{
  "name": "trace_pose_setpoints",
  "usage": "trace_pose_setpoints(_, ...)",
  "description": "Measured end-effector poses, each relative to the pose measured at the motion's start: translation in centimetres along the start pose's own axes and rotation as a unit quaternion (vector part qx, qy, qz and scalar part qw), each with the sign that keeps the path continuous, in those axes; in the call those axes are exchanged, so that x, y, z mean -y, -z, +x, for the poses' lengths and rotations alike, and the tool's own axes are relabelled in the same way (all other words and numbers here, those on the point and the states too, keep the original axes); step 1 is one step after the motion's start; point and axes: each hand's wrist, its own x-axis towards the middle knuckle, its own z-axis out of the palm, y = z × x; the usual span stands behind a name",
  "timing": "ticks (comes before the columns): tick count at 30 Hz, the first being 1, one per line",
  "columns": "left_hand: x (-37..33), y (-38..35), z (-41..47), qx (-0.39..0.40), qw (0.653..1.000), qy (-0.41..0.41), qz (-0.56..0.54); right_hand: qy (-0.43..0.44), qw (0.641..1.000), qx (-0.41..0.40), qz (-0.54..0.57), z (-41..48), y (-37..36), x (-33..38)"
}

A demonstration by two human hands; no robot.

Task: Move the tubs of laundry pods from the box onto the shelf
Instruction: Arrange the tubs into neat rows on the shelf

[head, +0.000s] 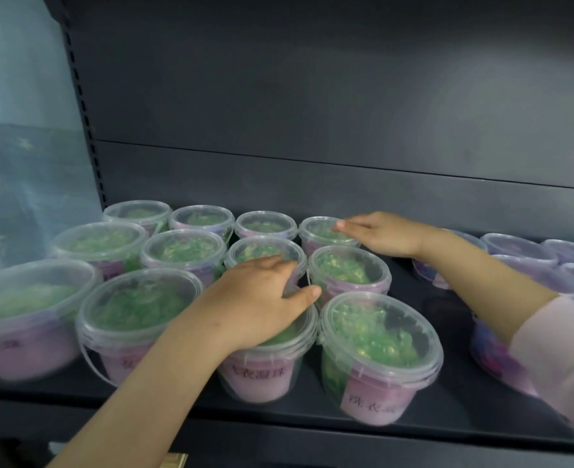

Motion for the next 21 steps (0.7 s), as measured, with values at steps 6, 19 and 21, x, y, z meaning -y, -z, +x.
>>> trace_pose_setpoints(6, -0.2, 0.2, 0.0, -0.003, 1.0, -0.023, 0.016, 0.046, 0.999, 0.008, 0.027, -7.0, -1.0, 1.2)
trace_pose_setpoints(19, 0.0, 0.2, 0.6, 0.011, 1.0, -0.015, 0.013, 0.058, 0.995, -0.053, 0.054, -12.4, -2.0, 3.3)
trace_pose_setpoints(21, 0.0, 0.2, 0.7, 0.014, 1.0, -0.016, 0.014, 0.092, 0.991, -0.074, 0.056, -15.0, -2.5, 3.4)
